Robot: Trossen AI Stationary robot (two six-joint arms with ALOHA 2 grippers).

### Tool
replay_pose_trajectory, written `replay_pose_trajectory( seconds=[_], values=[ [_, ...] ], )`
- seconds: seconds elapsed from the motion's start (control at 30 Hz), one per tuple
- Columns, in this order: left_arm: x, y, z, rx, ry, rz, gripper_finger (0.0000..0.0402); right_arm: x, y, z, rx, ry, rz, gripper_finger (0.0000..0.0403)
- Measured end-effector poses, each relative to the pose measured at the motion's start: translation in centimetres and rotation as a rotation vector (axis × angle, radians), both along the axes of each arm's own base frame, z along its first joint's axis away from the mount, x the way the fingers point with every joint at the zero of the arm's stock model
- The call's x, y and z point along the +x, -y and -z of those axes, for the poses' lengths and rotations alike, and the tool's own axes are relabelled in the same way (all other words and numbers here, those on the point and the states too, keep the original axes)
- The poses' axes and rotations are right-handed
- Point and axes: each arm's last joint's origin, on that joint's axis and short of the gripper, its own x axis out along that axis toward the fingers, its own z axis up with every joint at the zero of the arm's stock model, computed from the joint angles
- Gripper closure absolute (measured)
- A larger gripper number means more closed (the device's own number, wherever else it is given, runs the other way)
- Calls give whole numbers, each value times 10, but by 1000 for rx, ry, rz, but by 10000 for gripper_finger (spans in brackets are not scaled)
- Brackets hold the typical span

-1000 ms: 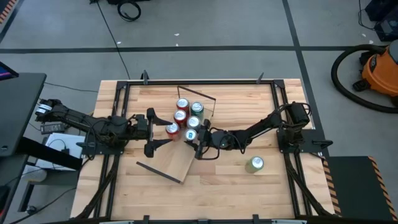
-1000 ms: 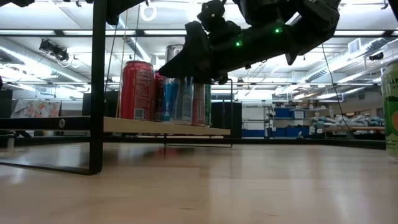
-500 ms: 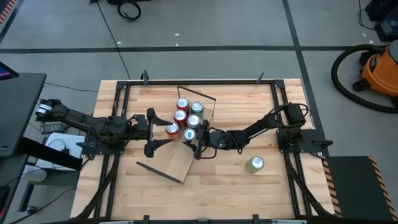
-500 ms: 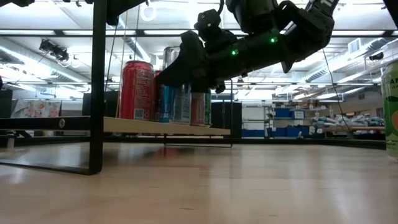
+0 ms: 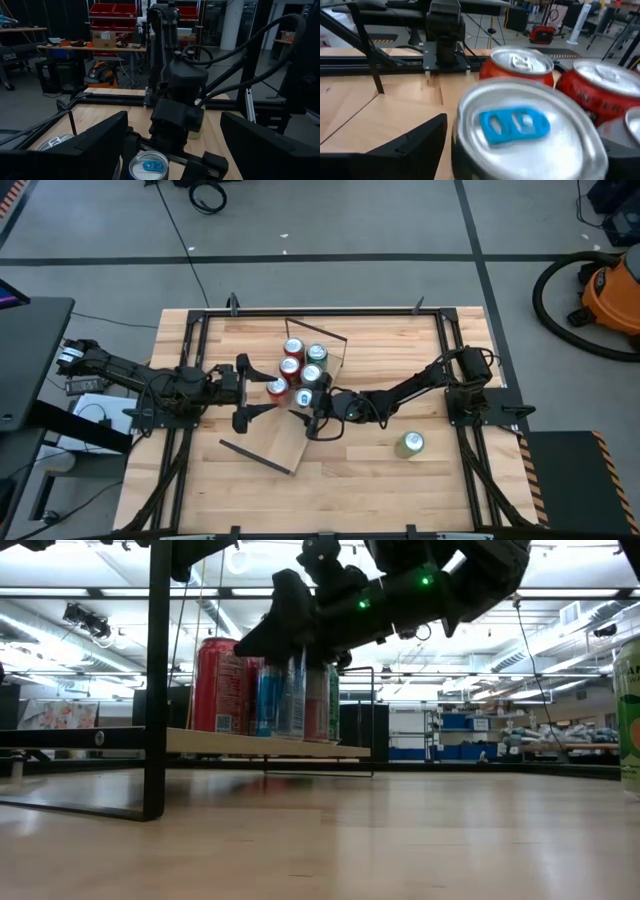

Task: Place canned beverage on shelf
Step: Put the blue soda can on the shelf

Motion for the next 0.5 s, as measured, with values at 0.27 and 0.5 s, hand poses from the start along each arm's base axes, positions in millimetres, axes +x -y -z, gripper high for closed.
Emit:
replay_pose_trajectory(
  seconds=[0.27, 0.5],
  values=[
    [0, 0, 0, 0, -1, 0, 72, 9, -3, -15, -63, 16, -13, 69],
    [0, 0, 0, 0, -1, 0, 72, 14, -1, -26, -142, 24, 57, 68]
  ],
)
